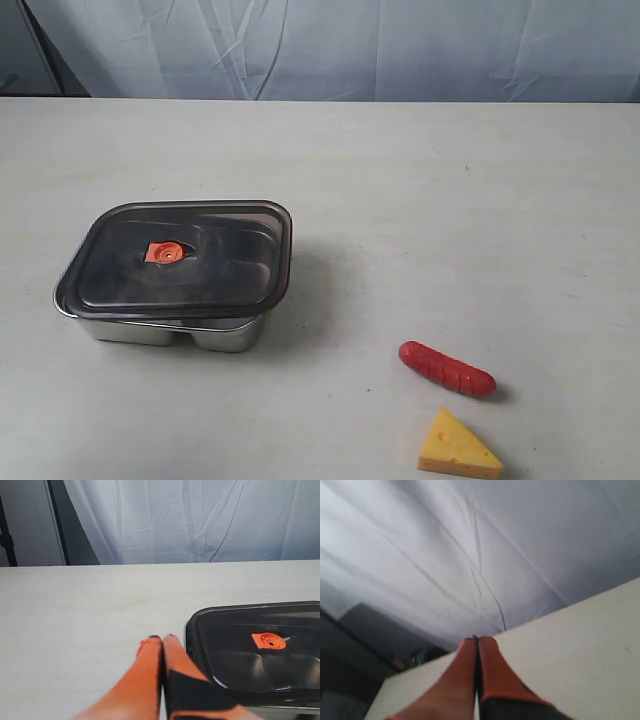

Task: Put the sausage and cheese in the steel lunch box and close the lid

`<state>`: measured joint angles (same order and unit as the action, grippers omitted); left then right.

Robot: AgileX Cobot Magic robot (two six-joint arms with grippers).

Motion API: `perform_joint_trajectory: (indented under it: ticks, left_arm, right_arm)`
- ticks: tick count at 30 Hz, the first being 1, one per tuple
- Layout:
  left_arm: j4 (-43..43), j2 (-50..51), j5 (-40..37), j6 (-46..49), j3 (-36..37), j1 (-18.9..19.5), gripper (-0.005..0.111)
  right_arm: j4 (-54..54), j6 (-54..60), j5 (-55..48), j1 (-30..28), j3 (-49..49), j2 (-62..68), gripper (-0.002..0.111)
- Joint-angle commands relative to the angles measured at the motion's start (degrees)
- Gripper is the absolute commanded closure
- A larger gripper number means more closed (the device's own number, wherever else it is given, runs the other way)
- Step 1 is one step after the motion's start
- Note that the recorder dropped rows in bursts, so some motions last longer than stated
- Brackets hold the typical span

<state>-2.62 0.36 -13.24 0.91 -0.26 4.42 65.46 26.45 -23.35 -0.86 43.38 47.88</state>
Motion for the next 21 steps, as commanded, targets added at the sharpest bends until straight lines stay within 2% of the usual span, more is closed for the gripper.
perform_joint_trajectory:
  ticks: [1, 7, 10, 13, 14, 17, 18, 21]
  left_arm:
    - [0.13, -0.36, 0.00, -0.12, 0.26, 0.03, 0.107]
    - [0.92, -0.36, 0.00, -0.12, 0.26, 0.03, 0.107]
    - [1.05, -0.36, 0.00, -0.12, 0.26, 0.03, 0.107]
    - [1.27, -0.36, 0.00, -0.12, 0.26, 0.03, 0.107]
    - [1.27, -0.36, 0.00, -0.12, 0.26, 0.03, 0.107]
    - [1.41, -0.36, 0.00, -0.12, 0.26, 0.03, 0.107]
    - [1.41, -0.36, 0.00, -0.12, 0.26, 0.03, 0.107]
    - [1.41, -0.36, 0.00, -0.12, 0.26, 0.03, 0.107]
  right_arm:
    - [3.41, 9.56, -12.71, -0.30, 10.41, 18.06, 0.109]
    - [20.00, 24.92, -28.67, -0.30, 15.38, 36.17, 0.109]
    - [23.54, 30.16, -38.09, -0.09, 15.38, 43.12, 0.107]
    - [23.91, 33.42, -42.58, 1.81, 15.38, 49.30, 0.089]
    - [24.20, 34.51, -43.10, 2.60, 15.38, 51.01, 0.079]
    - [25.02, 36.32, -42.62, 5.09, 15.38, 55.21, 0.057]
    - [25.12, 37.07, -42.62, 5.80, 15.38, 56.19, 0.054]
    - [25.12, 38.32, -41.33, 8.95, 15.38, 59.28, 0.052]
